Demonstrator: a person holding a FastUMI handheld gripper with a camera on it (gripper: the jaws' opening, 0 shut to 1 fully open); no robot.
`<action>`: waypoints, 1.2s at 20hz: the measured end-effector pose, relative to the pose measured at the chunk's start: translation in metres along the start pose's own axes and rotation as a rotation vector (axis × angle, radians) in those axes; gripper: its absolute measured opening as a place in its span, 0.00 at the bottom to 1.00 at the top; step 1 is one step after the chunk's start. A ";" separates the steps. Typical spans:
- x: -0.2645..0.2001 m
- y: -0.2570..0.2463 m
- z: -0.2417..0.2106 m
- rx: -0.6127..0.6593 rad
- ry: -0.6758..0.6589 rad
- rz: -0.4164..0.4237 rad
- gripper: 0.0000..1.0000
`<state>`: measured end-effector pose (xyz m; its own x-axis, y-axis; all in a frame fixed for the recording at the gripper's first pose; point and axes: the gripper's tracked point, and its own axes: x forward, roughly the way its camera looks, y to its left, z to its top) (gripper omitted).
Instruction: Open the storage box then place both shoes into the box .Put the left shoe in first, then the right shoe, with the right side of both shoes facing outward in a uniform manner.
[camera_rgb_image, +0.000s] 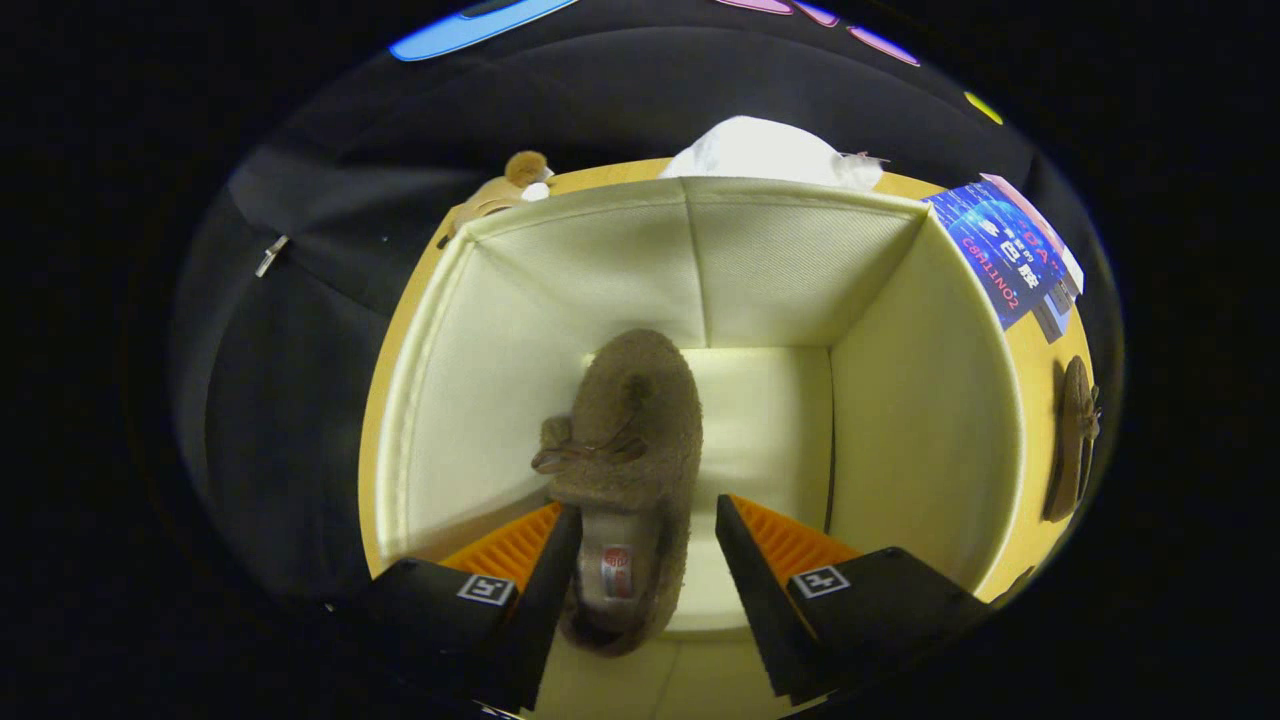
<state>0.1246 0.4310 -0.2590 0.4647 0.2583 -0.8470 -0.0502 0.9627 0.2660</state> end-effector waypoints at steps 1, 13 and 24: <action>-0.014 0.007 0.005 -0.008 -0.027 0.036 0.96; -0.190 -0.056 0.068 -0.010 -0.359 0.186 0.98; -0.284 -0.281 0.071 -0.188 -0.553 -0.004 0.98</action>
<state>0.0691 0.0818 -0.0605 0.8549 0.2229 -0.4685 -0.1802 0.9744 0.1347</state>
